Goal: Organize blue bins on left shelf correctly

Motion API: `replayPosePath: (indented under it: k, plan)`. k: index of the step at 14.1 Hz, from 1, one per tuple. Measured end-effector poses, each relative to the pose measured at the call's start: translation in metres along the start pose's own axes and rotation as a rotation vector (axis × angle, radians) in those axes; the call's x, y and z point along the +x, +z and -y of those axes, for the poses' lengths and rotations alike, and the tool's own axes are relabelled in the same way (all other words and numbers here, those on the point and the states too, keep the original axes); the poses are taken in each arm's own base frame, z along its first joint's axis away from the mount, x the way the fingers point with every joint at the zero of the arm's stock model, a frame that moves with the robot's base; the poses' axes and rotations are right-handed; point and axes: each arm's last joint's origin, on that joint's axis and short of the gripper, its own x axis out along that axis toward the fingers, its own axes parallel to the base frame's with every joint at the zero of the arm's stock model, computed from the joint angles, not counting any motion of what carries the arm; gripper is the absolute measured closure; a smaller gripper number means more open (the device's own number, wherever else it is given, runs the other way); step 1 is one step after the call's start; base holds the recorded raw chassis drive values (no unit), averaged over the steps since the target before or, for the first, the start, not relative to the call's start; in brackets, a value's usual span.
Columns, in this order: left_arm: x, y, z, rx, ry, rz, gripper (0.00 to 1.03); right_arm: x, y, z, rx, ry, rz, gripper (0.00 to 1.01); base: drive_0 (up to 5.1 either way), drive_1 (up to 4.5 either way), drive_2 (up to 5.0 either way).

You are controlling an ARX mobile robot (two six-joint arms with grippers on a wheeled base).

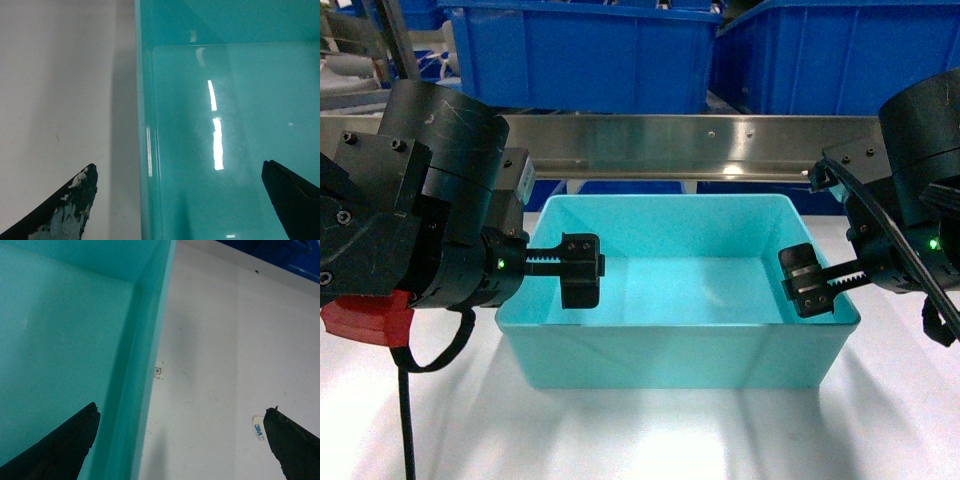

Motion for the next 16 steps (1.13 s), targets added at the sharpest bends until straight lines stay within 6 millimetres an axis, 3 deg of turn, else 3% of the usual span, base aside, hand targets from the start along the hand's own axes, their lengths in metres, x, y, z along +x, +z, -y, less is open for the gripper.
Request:
replayPosePath:
  k: [5, 7, 8, 10, 16]
  plan:
    - [-0.001, 0.001, 0.0, -0.001, -0.005, 0.005, 0.05, 0.0, 0.003, 0.005, 0.0, -0.004, 0.005, 0.03, 0.0, 0.0, 0.0]
    - [-0.004, 0.005, 0.001, -0.003, -0.009, 0.024, 0.05, -0.001, 0.024, 0.021, 0.004, -0.035, 0.064, 0.03, 0.0, 0.0, 0.0]
    - [-0.004, 0.005, 0.002, -0.003, -0.009, 0.025, 0.05, 0.0, 0.013, 0.018, 0.01, -0.029, 0.045, 0.03, 0.0, 0.0, 0.0]
    - [0.002, -0.003, -0.006, -0.023, 0.011, 0.02, 0.05, 0.005, -0.003, -0.017, -0.003, 0.008, -0.008, 0.03, 0.0, 0.0, 0.0]
    - [0.008, -0.012, 0.0, -0.013, 0.017, -0.024, 0.05, 0.021, -0.017, -0.013, 0.006, -0.035, -0.05, 0.03, 0.0, 0.0, 0.0]
